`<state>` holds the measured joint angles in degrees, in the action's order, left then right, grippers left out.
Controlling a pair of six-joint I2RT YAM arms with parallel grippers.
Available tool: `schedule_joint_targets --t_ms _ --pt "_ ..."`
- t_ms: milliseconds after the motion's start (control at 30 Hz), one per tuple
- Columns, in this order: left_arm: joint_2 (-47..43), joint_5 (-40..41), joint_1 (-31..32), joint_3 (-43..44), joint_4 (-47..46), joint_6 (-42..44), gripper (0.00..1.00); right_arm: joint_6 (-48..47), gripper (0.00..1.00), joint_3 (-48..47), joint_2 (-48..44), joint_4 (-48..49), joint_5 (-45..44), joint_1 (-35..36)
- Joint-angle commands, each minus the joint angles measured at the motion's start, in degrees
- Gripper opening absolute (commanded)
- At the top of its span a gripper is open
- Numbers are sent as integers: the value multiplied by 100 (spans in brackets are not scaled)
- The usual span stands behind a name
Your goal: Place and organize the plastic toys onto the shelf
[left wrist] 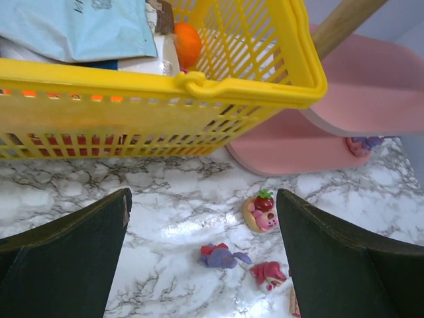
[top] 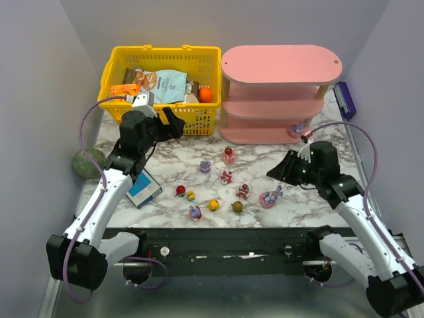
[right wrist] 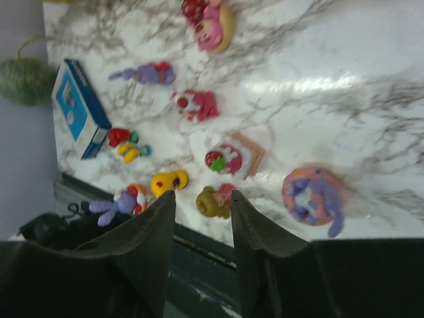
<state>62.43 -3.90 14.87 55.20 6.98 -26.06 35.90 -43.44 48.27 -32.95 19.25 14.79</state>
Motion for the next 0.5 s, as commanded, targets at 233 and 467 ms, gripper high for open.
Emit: schedule_joint_targets --t_ms 233,467 --pt "-337 -577 103 -396 -83 -382 99 998 3 951 -56 -98 -957 2027" --pt "-294 -594 103 -370 -22 -426 99 1305 1 1479 533 667 -1836 2687"
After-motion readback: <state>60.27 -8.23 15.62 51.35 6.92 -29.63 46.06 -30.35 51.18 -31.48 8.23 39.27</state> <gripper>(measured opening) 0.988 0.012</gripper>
